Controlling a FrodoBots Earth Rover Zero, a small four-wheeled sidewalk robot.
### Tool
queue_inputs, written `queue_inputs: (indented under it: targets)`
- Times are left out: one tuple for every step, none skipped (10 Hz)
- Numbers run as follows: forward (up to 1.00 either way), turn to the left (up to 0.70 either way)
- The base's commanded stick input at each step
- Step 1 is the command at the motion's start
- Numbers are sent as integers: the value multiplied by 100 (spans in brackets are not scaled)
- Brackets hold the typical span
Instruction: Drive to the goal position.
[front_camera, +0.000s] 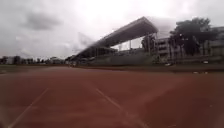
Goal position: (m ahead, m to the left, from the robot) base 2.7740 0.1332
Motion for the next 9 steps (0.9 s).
queue_inputs:
  targets:
    - [70,0]
    - [70,0]
    - [70,0]
    - [70,0]
    - [70,0]
    - [70,0]
    - [70,0]
    - [70,0]
    - [70,0]
